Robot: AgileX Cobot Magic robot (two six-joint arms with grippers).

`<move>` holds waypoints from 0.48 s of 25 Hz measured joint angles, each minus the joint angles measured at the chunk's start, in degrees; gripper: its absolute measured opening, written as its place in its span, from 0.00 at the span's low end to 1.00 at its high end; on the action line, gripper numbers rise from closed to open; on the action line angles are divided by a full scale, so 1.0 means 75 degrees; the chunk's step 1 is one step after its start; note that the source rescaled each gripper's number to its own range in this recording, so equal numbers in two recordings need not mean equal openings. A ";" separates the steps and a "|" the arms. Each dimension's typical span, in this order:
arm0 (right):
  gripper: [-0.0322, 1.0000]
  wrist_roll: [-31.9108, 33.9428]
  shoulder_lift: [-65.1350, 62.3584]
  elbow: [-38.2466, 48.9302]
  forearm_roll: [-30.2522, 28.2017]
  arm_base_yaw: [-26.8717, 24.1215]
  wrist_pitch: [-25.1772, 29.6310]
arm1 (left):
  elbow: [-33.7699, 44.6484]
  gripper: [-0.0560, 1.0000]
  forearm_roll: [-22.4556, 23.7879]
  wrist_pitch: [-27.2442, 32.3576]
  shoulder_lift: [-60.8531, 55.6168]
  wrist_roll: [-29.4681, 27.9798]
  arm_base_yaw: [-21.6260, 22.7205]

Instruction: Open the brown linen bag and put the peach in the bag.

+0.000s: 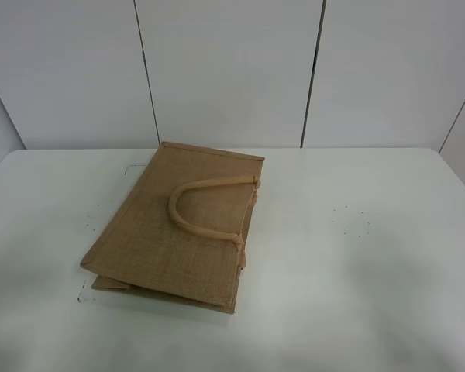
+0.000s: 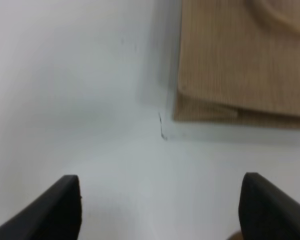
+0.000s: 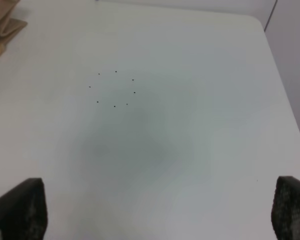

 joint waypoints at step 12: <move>1.00 0.0000 0.0000 0.0000 0.0000 0.0000 0.0000 | 0.0000 0.93 -0.0033 0.0000 -0.0153 -0.0100 0.0000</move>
